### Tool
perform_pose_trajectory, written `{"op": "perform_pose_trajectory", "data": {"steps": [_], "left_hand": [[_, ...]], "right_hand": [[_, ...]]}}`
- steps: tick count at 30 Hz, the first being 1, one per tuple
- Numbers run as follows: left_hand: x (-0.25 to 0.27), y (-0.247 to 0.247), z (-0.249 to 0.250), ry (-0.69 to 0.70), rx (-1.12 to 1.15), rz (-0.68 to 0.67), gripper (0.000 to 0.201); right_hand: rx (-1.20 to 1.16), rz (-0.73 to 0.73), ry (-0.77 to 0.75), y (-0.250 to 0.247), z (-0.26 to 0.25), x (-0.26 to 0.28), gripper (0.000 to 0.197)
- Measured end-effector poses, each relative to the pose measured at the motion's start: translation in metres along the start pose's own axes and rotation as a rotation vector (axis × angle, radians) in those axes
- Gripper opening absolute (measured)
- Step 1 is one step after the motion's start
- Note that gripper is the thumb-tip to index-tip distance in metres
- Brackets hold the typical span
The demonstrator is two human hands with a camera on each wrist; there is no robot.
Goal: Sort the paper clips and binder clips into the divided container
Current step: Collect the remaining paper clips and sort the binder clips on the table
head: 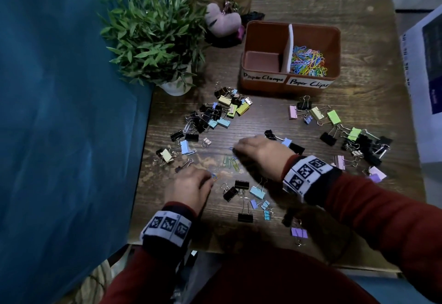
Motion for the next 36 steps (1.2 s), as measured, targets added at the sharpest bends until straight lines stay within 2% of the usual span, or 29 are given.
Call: {"op": "perform_pose_trajectory", "data": {"steps": [2,5,9,12,14,16,21,24,28,32,36], "left_hand": [[-0.005,0.006,0.009,0.016,-0.073,-0.060,0.023],[-0.017,0.005,0.013,0.015,-0.147,-0.094,0.026],[-0.034,0.004,0.030,0.027,-0.111,-0.132,0.021],[-0.042,0.007,0.036,-0.056,0.057,-0.124,0.007],[-0.042,0.006,0.032,-0.123,0.220,-0.084,0.012],[-0.038,0.002,0.024,-0.165,0.292,-0.042,0.016],[-0.030,-0.008,-0.004,-0.219,0.265,0.003,0.023],[-0.031,-0.008,-0.009,-0.177,0.240,-0.027,0.016],[-0.036,0.000,-0.002,-0.094,0.191,-0.063,0.018],[-0.040,0.005,0.004,-0.069,0.160,-0.071,0.018],[-0.042,0.007,0.008,-0.045,0.139,-0.095,0.020]], "right_hand": [[-0.073,0.102,0.164,-0.006,0.011,-0.003,0.037],[-0.100,0.096,0.288,-0.002,0.008,-0.011,0.024],[-0.105,0.078,0.274,0.010,-0.011,-0.024,0.021],[-0.155,0.073,0.288,0.017,-0.020,-0.026,0.024],[-0.167,0.064,0.295,0.020,-0.024,-0.024,0.032],[-0.151,0.068,0.274,0.021,-0.030,-0.026,0.033],[-0.126,0.087,0.236,0.016,-0.045,-0.039,0.015],[-0.100,0.039,0.233,0.019,-0.052,-0.038,0.022],[-0.057,0.008,0.237,0.024,-0.055,-0.036,0.031],[0.016,0.001,0.194,0.027,-0.055,-0.034,0.029],[-0.021,0.059,0.219,0.013,-0.024,-0.031,0.023]]}}
Point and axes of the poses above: each hand's wrist, its own x-axis away from the middle knuckle, its own y-axis out of the palm, z = x × y, the point moved 6 cm from there along -x, towards the middle knuckle, and after that the axes turned 5 degrees about -z, right-handed, at the moved point
